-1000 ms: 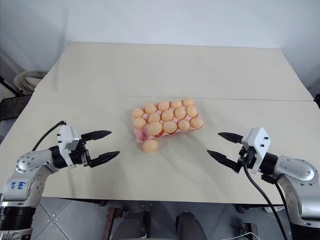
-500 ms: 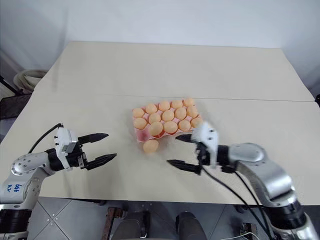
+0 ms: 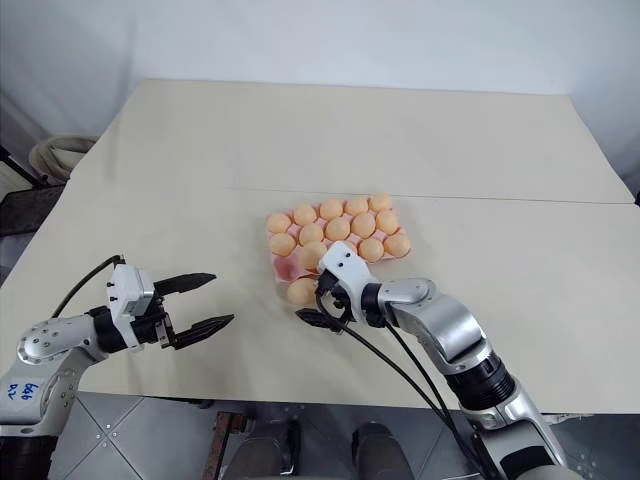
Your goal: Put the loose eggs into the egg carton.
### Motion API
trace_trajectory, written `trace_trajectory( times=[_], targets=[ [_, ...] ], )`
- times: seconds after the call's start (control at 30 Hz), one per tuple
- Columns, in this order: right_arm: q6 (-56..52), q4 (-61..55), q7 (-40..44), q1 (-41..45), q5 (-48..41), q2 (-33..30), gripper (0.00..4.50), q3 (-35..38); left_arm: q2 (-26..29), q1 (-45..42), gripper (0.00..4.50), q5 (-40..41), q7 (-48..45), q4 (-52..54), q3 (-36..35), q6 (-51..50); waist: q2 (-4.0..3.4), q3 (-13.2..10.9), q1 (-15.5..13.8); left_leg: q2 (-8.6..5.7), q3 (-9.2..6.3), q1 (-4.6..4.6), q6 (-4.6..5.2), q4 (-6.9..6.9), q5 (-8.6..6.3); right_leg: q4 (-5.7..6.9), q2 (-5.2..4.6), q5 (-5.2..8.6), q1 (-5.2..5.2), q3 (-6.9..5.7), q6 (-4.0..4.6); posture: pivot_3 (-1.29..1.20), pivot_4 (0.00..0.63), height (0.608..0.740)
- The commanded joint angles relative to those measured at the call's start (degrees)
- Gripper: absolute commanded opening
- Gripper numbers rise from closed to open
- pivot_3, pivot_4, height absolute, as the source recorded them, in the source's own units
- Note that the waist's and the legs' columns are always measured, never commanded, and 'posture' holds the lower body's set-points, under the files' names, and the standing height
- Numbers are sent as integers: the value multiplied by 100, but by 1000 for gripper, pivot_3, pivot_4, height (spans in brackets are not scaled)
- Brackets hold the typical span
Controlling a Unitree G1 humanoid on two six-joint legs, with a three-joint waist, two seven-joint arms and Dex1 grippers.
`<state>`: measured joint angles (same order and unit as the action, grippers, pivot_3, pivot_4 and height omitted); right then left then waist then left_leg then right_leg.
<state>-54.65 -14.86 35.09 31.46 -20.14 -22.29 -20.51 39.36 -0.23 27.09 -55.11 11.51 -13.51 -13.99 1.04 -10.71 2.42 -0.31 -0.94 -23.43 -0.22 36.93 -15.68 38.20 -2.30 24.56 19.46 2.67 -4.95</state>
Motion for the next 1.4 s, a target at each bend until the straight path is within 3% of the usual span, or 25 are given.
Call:
trace_trajectory(
  times=[0.03,0.1,0.17,0.23,0.4,0.8,0.9,1.1,1.23,1.4],
  targets=[
    [72,81,-107,150,114,227,4472,-85,63,70,4500,160,41,371,-171,-45,0,0,51,0,2,0,0,0,0,4,0,0,2,-1,0,0,150,740],
    [68,106,-131,152,134,314,4472,-61,65,97,4500,175,59,421,-190,-73,0,0,72,0,2,1,-1,0,1,10,-1,0,3,-2,0,0,150,740],
    [25,86,-141,109,127,358,4080,-29,73,126,4500,190,74,449,-218,-91,0,0,81,0,3,2,-3,0,2,16,-1,0,5,-3,0,0,150,740],
    [17,40,-142,40,130,353,3561,-32,77,145,4500,193,84,454,-228,-96,0,0,81,0,3,3,-3,1,2,19,-1,0,5,-3,0,0,150,740],
    [-33,-67,-174,-104,64,379,1742,40,45,144,4500,185,103,457,-233,-112,0,0,81,0,2,4,-3,2,2,22,-1,0,5,-3,0,0,150,740],
    [-188,-542,243,-368,-249,-50,1742,176,0,85,4500,154,144,351,-202,-91,0,0,76,0,3,4,-3,1,2,19,-2,0,5,-4,0,0,150,740],
    [-135,-728,485,-471,-398,-241,2381,180,16,97,4500,116,133,357,-122,-118,0,0,77,0,3,3,-3,-2,2,11,-2,0,4,-4,0,0,150,740],
    [624,-1189,1096,-954,-653,-871,4463,858,3,-122,4500,-131,60,271,360,-79,0,0,51,0,4,1,-2,-5,2,-5,-3,0,-1,-4,0,0,150,740],
    [1554,-1347,1858,-1696,-720,-1743,4463,1614,-122,-607,4500,-522,202,2,906,-91,0,0,-99,-4,1,0,6,0,-2,-28,-6,0,-17,-10,0,0,150,740],
    [2059,-1225,2140,-2316,-724,-2315,4463,2357,-565,-1115,4500,-849,656,-98,1539,-508,0,-1,-61,-4,3,2,10,2,-4,-33,-4,-1,-27,-11,0,0,150,740]
  ],
)
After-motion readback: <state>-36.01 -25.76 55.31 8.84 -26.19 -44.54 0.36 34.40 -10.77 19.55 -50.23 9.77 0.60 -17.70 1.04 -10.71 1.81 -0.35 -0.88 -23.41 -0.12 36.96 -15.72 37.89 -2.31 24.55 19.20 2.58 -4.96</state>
